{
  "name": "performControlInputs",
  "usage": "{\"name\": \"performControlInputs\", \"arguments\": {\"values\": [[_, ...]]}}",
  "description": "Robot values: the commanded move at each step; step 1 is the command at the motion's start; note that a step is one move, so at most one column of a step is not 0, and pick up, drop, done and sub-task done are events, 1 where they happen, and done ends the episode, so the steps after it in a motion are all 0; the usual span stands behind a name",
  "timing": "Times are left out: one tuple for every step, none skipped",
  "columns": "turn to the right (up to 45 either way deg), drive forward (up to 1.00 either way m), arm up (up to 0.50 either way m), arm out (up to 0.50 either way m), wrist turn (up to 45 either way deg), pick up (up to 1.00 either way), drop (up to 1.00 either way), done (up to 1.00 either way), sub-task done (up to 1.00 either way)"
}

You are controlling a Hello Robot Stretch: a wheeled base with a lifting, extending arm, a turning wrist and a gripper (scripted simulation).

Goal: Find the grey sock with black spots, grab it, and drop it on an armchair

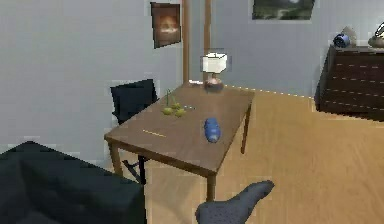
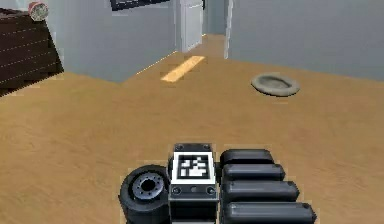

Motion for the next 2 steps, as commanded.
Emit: {"name": "performControlInputs", "arguments": {"values": [[-45.0, 0.0, 0.0, 0.0, 0.0, 0.0, 0.0, 0.0, 0.0], [-39.0, 0.0, 0.0, 0.0, 0.0, 0.0, 0.0, 0.0, 0.0]]}}
